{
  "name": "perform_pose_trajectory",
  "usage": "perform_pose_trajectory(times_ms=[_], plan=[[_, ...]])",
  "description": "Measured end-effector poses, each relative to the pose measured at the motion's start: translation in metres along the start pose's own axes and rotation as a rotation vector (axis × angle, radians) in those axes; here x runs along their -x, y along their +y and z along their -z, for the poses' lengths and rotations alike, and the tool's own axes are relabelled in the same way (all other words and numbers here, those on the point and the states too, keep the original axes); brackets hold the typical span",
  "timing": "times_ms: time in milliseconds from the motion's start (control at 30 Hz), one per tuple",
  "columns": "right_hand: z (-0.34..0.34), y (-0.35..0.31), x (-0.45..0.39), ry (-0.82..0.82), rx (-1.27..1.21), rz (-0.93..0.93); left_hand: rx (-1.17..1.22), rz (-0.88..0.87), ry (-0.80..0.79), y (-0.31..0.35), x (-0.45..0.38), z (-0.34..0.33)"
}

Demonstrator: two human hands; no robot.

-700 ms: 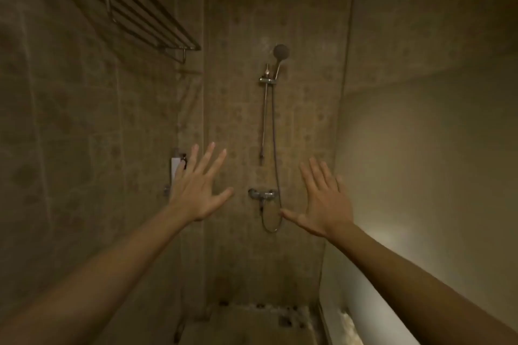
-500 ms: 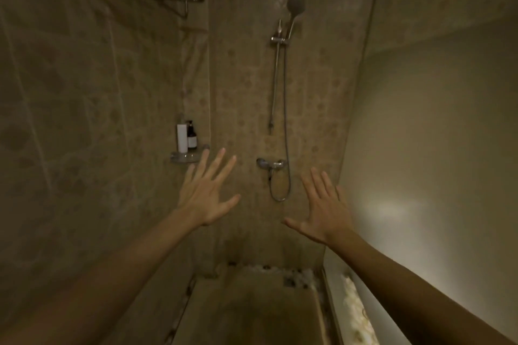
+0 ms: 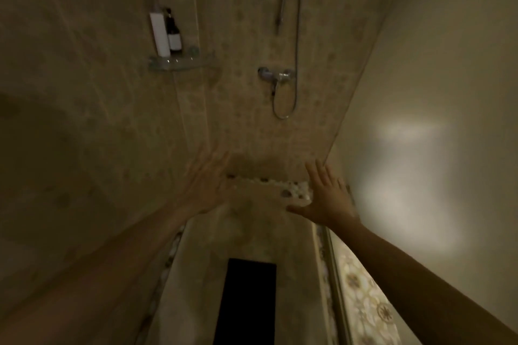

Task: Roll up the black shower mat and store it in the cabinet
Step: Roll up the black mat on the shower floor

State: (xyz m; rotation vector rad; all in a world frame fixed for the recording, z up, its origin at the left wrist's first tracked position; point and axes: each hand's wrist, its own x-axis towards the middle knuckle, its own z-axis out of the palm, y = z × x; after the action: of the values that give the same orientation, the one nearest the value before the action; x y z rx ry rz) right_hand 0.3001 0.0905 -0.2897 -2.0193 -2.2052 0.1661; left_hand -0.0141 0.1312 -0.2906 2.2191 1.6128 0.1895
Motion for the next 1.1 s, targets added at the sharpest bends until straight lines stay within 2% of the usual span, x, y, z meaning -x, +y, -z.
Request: perform_pose_trajectory(times_ms=[33,133,200,400,567,900,1100], plan=[[-0.010,0.004,-0.002,-0.013,0.001,-0.014,0.059,0.029,-0.007,-0.003,-0.004,-0.006],[-0.040,0.015,-0.011,-0.051,-0.011,-0.054,0.028,0.031,0.203,-0.014,-0.007,-0.028],[-0.058,0.024,-0.017,-0.075,-0.049,-0.079,-0.020,-0.001,0.244,-0.017,-0.011,-0.038],[-0.091,0.060,-0.051,-0.158,-0.064,-0.107,-0.081,0.091,0.112,-0.014,-0.055,-0.060],[-0.110,0.106,-0.102,-0.176,-0.069,-0.101,-0.143,0.146,0.080,-0.013,-0.116,-0.083],[-0.109,0.212,-0.225,-0.351,-0.002,0.059,0.022,0.423,0.026,0.045,-0.245,-0.119],[-0.106,0.230,-0.296,-0.332,-0.019,0.120,0.074,0.561,-0.012,0.057,-0.291,-0.127]])
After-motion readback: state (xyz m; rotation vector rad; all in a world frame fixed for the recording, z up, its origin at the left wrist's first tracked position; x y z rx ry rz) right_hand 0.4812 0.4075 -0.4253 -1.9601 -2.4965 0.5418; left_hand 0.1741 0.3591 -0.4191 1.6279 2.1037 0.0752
